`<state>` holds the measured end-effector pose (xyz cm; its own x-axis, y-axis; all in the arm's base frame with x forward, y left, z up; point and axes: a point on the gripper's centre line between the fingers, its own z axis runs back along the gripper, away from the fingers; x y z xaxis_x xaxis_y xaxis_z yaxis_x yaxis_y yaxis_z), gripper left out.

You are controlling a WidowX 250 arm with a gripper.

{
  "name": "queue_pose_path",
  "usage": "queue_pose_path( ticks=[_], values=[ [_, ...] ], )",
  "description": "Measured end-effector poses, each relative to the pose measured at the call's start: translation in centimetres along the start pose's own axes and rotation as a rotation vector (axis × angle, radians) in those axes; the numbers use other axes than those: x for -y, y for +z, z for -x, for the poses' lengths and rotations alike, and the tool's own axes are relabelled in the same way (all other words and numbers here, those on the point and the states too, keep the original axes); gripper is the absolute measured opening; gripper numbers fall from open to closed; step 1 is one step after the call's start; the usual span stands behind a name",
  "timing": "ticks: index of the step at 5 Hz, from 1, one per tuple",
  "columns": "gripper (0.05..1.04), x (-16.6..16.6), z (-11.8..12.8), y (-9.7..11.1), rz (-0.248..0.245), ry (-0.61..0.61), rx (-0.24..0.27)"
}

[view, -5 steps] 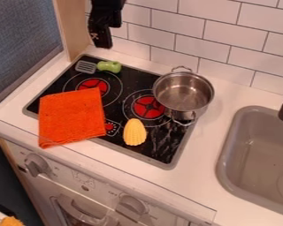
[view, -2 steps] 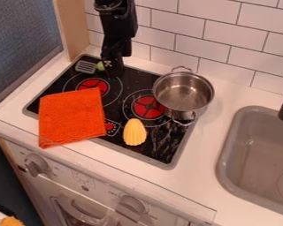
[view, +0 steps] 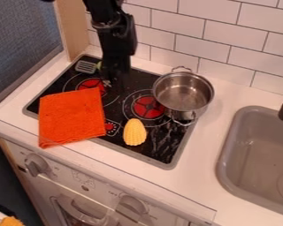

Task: Put the yellow object on the center of orange cloth

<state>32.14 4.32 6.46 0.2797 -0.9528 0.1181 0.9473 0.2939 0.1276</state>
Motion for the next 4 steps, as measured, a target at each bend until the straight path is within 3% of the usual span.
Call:
queue_pose_path(
  ticks=[4],
  values=[
    [0.999, 6.6, -2.4, -2.7, 0.075, -0.051, -0.052]
  ],
)
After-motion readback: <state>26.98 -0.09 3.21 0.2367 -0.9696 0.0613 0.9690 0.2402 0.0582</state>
